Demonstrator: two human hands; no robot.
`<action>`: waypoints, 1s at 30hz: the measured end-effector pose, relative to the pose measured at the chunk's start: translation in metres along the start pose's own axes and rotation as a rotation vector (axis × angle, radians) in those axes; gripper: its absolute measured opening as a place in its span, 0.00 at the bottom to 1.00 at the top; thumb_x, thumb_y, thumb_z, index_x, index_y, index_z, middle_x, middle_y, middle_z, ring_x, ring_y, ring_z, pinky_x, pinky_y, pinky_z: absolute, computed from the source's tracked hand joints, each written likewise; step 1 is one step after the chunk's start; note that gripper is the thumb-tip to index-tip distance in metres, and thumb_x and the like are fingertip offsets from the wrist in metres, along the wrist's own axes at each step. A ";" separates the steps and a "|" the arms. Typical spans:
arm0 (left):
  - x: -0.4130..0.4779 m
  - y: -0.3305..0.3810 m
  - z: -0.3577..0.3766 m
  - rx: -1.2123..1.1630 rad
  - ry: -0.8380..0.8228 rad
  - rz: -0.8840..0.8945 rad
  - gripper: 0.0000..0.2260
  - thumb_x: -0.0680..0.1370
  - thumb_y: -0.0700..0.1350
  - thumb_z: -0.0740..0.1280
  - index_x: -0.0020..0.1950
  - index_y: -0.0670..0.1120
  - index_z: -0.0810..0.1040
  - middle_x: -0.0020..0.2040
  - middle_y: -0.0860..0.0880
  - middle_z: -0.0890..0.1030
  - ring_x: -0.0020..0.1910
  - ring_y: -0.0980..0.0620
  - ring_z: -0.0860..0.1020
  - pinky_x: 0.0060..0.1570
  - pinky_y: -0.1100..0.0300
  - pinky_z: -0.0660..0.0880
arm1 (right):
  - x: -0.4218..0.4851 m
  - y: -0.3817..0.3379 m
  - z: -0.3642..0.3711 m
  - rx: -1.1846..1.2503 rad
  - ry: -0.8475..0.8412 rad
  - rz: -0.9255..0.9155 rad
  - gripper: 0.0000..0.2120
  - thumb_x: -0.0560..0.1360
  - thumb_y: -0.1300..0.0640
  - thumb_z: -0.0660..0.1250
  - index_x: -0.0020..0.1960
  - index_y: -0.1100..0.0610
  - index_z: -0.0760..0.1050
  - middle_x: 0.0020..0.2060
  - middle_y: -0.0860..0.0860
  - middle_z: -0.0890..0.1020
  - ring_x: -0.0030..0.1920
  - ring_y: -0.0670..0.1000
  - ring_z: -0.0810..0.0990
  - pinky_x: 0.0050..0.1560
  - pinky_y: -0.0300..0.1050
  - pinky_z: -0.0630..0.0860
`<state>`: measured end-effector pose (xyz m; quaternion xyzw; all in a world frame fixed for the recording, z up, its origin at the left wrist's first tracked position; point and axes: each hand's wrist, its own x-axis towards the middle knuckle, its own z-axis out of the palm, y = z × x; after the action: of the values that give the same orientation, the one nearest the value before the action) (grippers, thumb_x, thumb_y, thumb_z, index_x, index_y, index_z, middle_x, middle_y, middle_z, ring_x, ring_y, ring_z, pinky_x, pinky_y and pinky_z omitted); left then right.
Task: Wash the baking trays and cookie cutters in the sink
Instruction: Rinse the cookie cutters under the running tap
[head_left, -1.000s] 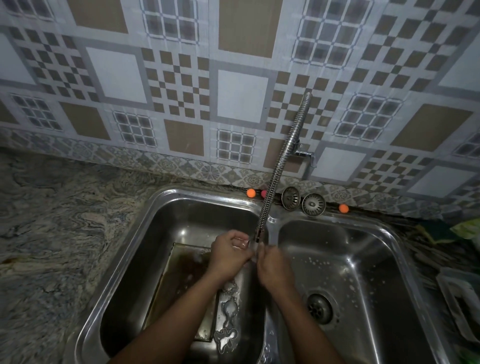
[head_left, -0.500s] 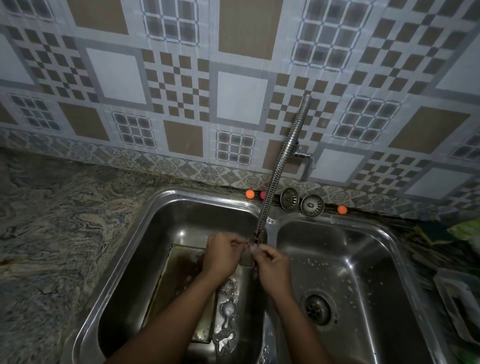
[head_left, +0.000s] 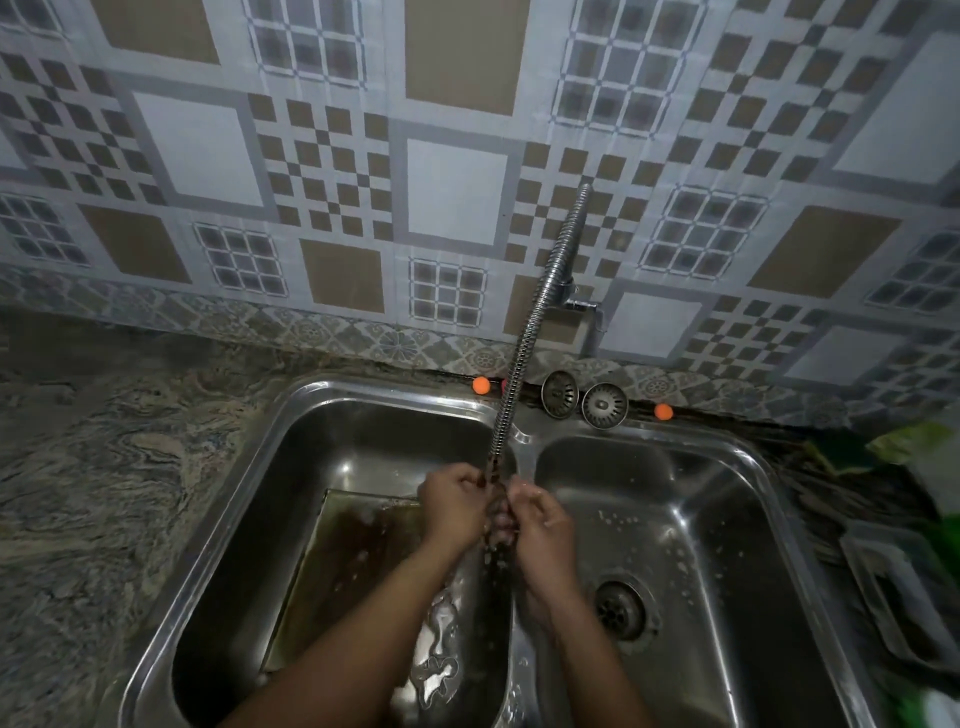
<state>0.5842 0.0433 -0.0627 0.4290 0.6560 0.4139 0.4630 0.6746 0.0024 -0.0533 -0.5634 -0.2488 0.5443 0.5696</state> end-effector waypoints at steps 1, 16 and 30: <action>0.003 -0.004 -0.007 -0.032 0.016 -0.030 0.06 0.72 0.32 0.71 0.38 0.41 0.84 0.28 0.52 0.81 0.23 0.61 0.76 0.26 0.67 0.73 | 0.001 0.005 0.007 -0.033 -0.062 0.036 0.07 0.79 0.65 0.63 0.54 0.63 0.79 0.36 0.55 0.81 0.31 0.45 0.76 0.29 0.34 0.72; -0.021 -0.009 -0.007 -0.567 -0.342 -0.337 0.11 0.74 0.30 0.69 0.55 0.37 0.81 0.51 0.40 0.85 0.45 0.50 0.83 0.45 0.62 0.79 | 0.008 0.010 0.000 -0.132 0.181 -0.155 0.11 0.80 0.66 0.58 0.60 0.56 0.71 0.53 0.53 0.77 0.50 0.48 0.77 0.48 0.32 0.74; -0.080 -0.015 0.159 -0.075 -0.247 -0.065 0.04 0.75 0.37 0.72 0.47 0.44 0.85 0.42 0.46 0.85 0.38 0.53 0.80 0.43 0.59 0.77 | -0.009 -0.018 -0.185 -0.681 0.399 -0.412 0.12 0.75 0.61 0.70 0.58 0.60 0.81 0.54 0.53 0.81 0.54 0.50 0.80 0.57 0.33 0.73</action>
<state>0.7504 -0.0138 -0.0927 0.4378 0.5915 0.3667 0.5692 0.8438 -0.0703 -0.0785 -0.7516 -0.4063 0.1872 0.4848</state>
